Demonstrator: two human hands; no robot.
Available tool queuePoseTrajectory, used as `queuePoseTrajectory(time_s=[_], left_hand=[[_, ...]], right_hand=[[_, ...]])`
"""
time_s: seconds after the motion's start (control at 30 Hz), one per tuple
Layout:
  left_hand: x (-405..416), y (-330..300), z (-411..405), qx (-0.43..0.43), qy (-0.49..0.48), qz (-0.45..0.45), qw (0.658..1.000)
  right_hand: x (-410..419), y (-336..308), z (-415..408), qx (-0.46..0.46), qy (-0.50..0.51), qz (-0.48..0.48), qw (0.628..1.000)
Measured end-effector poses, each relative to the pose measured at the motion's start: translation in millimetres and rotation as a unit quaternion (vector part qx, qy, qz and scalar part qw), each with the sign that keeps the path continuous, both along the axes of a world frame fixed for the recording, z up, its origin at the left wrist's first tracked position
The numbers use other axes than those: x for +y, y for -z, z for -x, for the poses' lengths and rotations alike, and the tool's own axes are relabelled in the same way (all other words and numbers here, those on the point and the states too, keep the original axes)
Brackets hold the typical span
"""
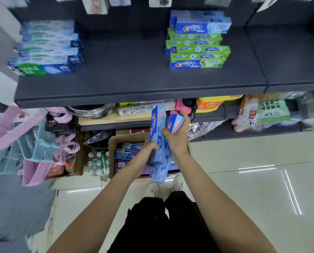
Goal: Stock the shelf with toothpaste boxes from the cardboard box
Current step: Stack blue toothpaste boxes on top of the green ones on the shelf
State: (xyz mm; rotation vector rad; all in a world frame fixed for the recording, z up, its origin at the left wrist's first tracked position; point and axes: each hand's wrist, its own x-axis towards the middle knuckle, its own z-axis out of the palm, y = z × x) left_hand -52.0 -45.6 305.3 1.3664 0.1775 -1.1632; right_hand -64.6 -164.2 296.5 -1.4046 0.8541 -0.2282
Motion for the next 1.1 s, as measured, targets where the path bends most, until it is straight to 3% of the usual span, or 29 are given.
queuePoseTrajectory(time_s=[0.1,0.2,0.27,0.37,0.47,0.57,0.7,0.8,0.87,1.03,1.1], left_hand=[[-7,-6,-3,-0.057,0.032,-0.008,0.998],[-12,-15,-16,-0.090,0.085,-0.013,0.992],[-14,-20,-24,-0.063,0.093,0.010,0.994],[-21,-27,-30,0.089,0.006,0.103,0.991],[-38,-45,-33,0.114,-0.036,0.183,0.976],[-63,-65,-41,0.074,-0.056,0.189,0.978],[-111,-81,-44,-0.112,-0.067,0.039,0.991],[-149,-89,-38,-0.174,-0.111,0.021,0.978],[-163,-88,-36,-0.169,-0.122,0.038,0.977],[-181,-84,-43,-0.117,-0.200,0.091,0.969],[-184,-82,-47,-0.120,-0.241,0.072,0.960]], right_hand=[[0,-10,-3,-0.007,0.005,-0.018,1.000],[-19,-36,-4,-0.056,0.024,-0.175,0.983],[-43,-56,-1,-0.074,-0.004,-0.237,0.969],[-84,-79,10,-0.070,-0.064,-0.209,0.973],[-108,-92,21,-0.032,-0.119,-0.128,0.984],[-120,-99,23,-0.031,-0.149,-0.087,0.984],[-137,-107,14,-0.050,-0.240,-0.024,0.969],[-158,-110,5,-0.097,-0.330,0.035,0.938],[-180,-107,1,-0.085,-0.337,0.023,0.937],[-248,-102,-16,-0.007,-0.239,-0.152,0.959],[-271,-110,-27,0.007,-0.225,-0.154,0.962]])
